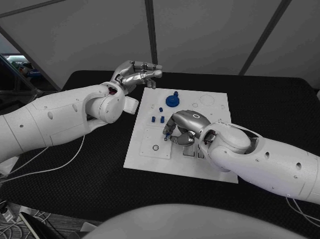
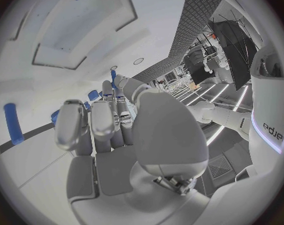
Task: Assemble the parts on the task board
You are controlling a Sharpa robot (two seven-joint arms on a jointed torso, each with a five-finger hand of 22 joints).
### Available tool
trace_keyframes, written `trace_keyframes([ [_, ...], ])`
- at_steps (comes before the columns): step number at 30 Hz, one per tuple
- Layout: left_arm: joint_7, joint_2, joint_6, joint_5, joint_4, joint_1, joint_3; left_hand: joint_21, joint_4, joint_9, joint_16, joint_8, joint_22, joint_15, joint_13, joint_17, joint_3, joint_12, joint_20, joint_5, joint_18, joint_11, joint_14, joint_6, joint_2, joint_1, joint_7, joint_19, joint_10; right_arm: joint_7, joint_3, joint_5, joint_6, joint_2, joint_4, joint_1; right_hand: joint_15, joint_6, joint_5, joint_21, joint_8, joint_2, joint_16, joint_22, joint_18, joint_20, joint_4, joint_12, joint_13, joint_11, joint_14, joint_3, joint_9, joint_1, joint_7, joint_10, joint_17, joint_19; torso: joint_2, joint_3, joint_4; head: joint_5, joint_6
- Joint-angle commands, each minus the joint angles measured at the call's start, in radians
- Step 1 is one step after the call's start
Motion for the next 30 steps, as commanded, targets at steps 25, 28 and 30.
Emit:
trace_keyframes([
  [25,0.0,-0.004,0.013,0.004,0.007,0.002,0.001,-0.003,0.002,-0.002,-0.004,-0.004,-0.001,0.004,0.001,-0.002,-0.006,0.003,0.006,0.004,-0.024,-0.002,-0.003,-0.006,0.009,-0.005,0.003,0.001,-0.005,0.004,-0.003,-0.028,0.053,0.021,-0.023,-0.003,-0.004,0.001,0.008,0.002,0.001,0.007,0.003,0.0,-0.009,0.003,-0.005,-0.005,0.001,0.004,0.013,-0.002,0.002,-0.002,0.003,0.006,-0.003,0.003,-0.002,-0.0004,0.0,0.006,-0.01],
  [28,0.0,-0.005,0.014,0.004,0.008,0.002,0.001,-0.004,0.002,-0.001,-0.004,-0.004,-0.001,0.005,0.002,-0.002,-0.007,0.005,0.007,0.004,-0.024,-0.001,-0.003,-0.008,0.01,-0.004,0.004,0.002,-0.008,0.001,-0.004,-0.033,0.06,0.022,-0.023,-0.003,-0.004,0.0,0.008,0.003,0.001,0.007,0.004,0.0,-0.009,0.003,-0.005,-0.006,0.001,0.004,0.013,-0.003,0.002,-0.002,0.003,0.006,-0.003,0.003,-0.001,-0.0005,-0.0003,0.006,-0.01],
  [30,-0.001,-0.006,0.014,0.004,0.009,0.002,0.001,-0.004,0.002,-0.001,-0.004,-0.004,-0.001,0.005,0.002,-0.002,-0.007,0.005,0.007,0.004,-0.024,-0.001,-0.003,-0.008,0.01,-0.004,0.004,0.002,-0.008,-0.002,-0.005,-0.036,0.067,0.022,-0.023,-0.003,-0.004,0.0,0.008,0.002,0.001,0.007,0.004,0.0,-0.009,0.003,-0.005,-0.006,0.001,0.004,0.013,-0.003,0.002,-0.003,0.003,0.005,-0.002,0.003,-0.001,-0.0007,-0.0004,0.006,-0.011],
])
